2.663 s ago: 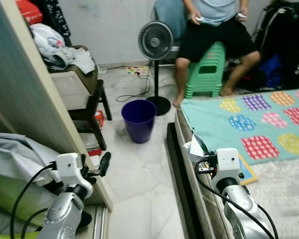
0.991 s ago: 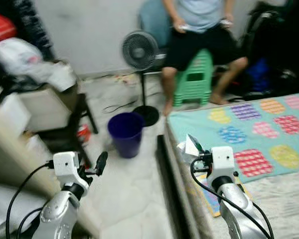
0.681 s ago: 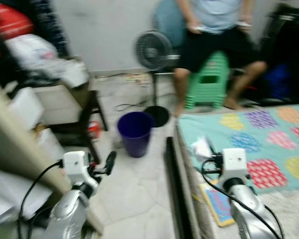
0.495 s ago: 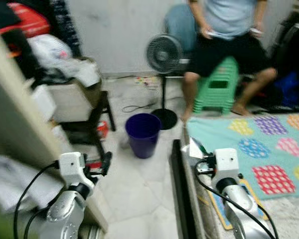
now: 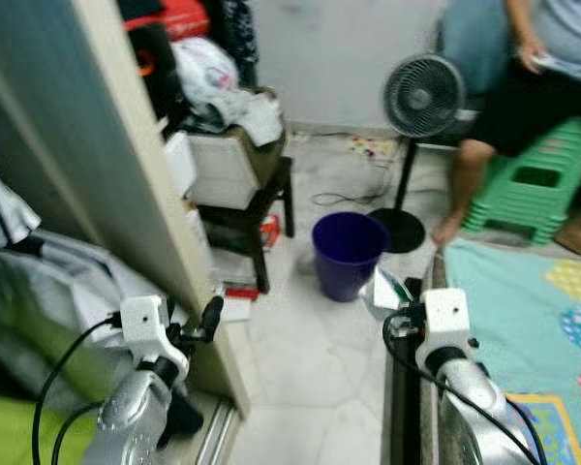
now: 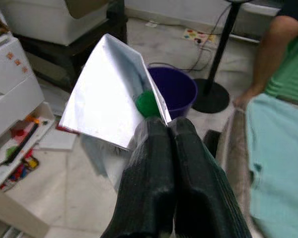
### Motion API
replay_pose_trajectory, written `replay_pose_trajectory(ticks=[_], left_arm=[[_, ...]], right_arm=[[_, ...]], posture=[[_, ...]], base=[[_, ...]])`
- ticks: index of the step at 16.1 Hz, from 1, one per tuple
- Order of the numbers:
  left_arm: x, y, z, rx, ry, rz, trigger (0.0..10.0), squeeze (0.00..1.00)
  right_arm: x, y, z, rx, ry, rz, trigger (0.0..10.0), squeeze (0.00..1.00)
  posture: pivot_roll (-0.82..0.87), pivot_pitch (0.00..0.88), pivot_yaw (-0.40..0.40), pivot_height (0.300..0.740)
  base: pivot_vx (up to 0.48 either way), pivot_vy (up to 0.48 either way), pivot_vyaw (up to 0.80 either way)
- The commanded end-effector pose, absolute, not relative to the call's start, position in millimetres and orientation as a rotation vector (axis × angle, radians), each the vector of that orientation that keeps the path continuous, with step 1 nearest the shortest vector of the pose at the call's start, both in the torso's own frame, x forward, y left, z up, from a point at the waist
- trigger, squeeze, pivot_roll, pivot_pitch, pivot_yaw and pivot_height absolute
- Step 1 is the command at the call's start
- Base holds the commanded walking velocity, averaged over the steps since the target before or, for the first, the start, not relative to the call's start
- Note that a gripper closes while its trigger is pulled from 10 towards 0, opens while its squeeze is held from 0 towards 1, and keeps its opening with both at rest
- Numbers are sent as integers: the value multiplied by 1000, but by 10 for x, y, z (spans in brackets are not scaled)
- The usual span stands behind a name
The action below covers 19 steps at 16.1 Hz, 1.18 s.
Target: Clean up the room
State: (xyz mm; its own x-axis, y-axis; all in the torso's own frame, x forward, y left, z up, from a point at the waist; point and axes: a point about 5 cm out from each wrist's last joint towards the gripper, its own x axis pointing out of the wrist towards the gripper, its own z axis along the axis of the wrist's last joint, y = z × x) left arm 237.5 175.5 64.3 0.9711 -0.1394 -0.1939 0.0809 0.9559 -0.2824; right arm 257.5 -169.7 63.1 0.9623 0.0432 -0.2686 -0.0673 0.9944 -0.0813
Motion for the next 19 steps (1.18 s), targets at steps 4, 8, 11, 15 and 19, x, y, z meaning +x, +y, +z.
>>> replay_pose_trajectory(ticks=[4,8,11,15,19], left_arm=[[2388,1765,677,-272,200,-124,10000,0],[2387,1765,673,-271,202,-122,10000,0],[2376,1700,782,-269,180,-114,10000,0],[2403,1467,955,-305,134,-115,10000,0],[2375,1408,904,-316,164,-125,10000,0]], right_arm=[[2571,-1687,651,-81,264,57,10000,0],[2563,-1692,663,-101,260,51,10000,0],[2556,-1623,818,-103,243,9,10000,0],[2608,-1175,1164,-112,83,173,10000,0],[2573,-1119,991,-141,154,175,10000,0]], posture=[[-55,0,50,740],[-57,0,52,740],[-53,0,49,740],[-39,0,48,740],[-30,0,47,740]], base=[[0,0,0],[0,0,-345],[0,0,-267],[0,0,0],[0,0,0]])
